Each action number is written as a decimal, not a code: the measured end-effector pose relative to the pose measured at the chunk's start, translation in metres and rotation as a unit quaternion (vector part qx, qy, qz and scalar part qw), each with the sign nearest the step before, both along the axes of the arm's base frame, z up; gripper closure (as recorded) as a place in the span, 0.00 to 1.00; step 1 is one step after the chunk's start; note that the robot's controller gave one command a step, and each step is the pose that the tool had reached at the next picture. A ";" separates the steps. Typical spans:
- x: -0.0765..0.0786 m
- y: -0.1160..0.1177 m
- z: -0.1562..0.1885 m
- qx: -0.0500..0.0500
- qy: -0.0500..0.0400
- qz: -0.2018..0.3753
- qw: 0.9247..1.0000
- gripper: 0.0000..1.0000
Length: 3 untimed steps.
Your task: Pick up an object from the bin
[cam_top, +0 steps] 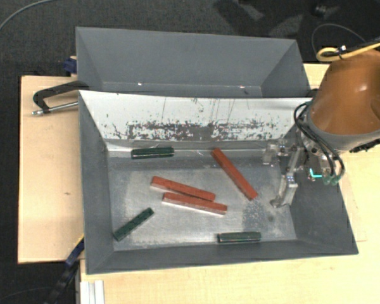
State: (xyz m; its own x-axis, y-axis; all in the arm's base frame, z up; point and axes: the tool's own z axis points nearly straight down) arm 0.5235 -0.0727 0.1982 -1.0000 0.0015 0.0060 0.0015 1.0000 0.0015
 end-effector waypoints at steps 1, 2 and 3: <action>0.058 -0.040 -0.106 -0.001 -0.004 -0.056 0.998 0.00; 0.036 -0.018 -0.128 0.000 -0.001 -0.158 0.987 0.00; 0.020 0.009 -0.089 0.000 -0.003 -0.271 0.962 0.00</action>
Offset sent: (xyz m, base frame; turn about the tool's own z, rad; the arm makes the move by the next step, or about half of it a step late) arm 0.0569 -0.0400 -0.1024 0.1108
